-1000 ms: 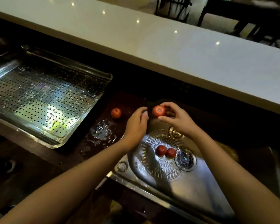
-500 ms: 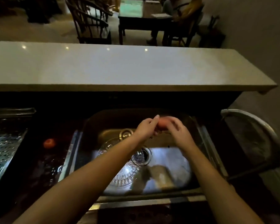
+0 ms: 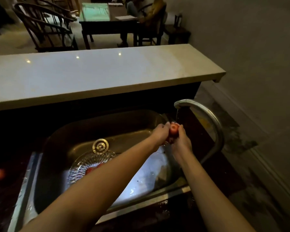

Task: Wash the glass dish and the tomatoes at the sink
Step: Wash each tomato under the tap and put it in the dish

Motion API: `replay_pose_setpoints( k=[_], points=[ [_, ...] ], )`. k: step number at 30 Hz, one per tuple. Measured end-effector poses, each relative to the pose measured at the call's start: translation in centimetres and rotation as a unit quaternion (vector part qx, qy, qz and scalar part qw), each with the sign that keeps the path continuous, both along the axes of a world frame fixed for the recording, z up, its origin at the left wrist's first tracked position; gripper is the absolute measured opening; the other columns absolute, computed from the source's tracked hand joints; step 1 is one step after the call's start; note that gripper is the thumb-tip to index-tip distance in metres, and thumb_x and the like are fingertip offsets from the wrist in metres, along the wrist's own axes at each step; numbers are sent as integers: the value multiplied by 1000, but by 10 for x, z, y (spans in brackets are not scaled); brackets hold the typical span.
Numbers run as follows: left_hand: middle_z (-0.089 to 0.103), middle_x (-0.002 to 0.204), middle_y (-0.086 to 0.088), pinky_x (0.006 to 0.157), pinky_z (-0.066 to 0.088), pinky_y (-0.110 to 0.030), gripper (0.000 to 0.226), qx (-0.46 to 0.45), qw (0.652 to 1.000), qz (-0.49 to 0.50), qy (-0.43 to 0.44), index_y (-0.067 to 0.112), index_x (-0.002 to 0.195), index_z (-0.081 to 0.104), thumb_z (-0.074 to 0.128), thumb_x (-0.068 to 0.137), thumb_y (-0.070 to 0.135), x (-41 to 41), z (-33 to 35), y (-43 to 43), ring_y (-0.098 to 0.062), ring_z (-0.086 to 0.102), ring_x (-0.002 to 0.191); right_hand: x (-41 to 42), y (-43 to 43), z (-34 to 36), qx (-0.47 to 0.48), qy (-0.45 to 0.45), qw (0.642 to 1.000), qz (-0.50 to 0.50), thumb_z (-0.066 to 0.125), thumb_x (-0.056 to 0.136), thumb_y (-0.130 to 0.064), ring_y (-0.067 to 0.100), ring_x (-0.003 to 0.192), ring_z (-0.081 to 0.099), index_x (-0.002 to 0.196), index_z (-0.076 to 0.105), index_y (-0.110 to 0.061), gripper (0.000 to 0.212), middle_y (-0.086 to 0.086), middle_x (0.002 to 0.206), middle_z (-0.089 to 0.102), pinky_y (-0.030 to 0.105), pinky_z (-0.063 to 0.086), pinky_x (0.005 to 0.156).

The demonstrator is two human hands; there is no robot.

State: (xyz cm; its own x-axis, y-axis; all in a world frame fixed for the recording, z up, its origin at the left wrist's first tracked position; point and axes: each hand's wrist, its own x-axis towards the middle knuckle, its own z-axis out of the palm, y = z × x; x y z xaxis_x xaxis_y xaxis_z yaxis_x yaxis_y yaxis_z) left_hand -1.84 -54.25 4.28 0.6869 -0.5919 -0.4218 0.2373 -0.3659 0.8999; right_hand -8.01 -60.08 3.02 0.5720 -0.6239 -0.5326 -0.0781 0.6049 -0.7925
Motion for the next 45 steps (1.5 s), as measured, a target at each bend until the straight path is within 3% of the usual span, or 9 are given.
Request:
replay_pose_setpoints(
  k=[8,12,18,24,29,34,39,42,45],
  points=[
    [52,112,-13,71,49,-26,43,-32,999,-19,7,13,129,41,29,99,42,0,-14,5,-20,55,89,-8,-3,-11,-64,-34,994,80,46,89,-51,23,97,64,84,68,-50,22,2,100,67,34,55,67],
    [53,93,-9,62,44,-23,45,-79,995,-37,48,7,119,48,25,100,40,-3,-10,-2,-15,52,75,-6,-5,-7,-176,7,976,125,45,90,-48,33,110,56,111,58,-27,32,13,116,59,40,49,81],
    [49,62,0,34,34,-12,45,-117,988,-43,95,13,88,55,27,98,46,-1,6,-17,-3,48,36,0,-17,5,-325,30,933,149,37,84,-62,3,75,63,83,56,-47,24,-14,84,62,16,48,51],
    [63,86,-3,80,50,-32,47,-126,992,-20,20,11,105,59,29,98,46,-4,17,-34,-16,61,84,17,-22,22,-223,9,974,39,38,94,-44,9,79,60,80,60,-33,28,-7,82,64,24,40,60],
    [54,73,-6,67,44,-31,37,-124,988,34,83,11,83,56,26,100,25,16,28,-30,-18,52,71,16,-12,15,-358,63,921,137,26,91,-55,10,85,56,107,45,-43,28,-1,100,57,29,45,65],
    [59,107,-16,81,48,-36,44,-67,997,38,6,11,127,45,29,99,40,-3,30,-44,-28,58,98,21,-29,38,-12,-15,1000,-3,47,90,-38,21,80,62,86,66,-13,31,7,83,66,32,47,65],
    [57,81,-9,76,46,-33,35,-138,973,99,157,12,84,55,29,101,28,18,33,-43,-19,56,77,23,-13,29,-310,61,946,71,34,94,-45,18,89,58,109,53,-35,26,-2,98,59,31,43,76],
    [61,91,-15,82,49,-39,37,-29,998,39,-45,4,97,59,32,100,30,20,31,-43,-28,59,87,22,-10,31,-262,45,963,51,35,95,-44,22,94,59,107,55,-29,27,5,103,62,34,44,82],
    [64,95,-12,77,50,-38,38,28,951,-35,-306,7,108,54,34,98,37,4,23,-34,-25,62,87,24,-26,40,-70,-33,997,5,44,93,-28,18,76,67,71,71,-14,37,6,78,71,30,50,72]
  ],
)
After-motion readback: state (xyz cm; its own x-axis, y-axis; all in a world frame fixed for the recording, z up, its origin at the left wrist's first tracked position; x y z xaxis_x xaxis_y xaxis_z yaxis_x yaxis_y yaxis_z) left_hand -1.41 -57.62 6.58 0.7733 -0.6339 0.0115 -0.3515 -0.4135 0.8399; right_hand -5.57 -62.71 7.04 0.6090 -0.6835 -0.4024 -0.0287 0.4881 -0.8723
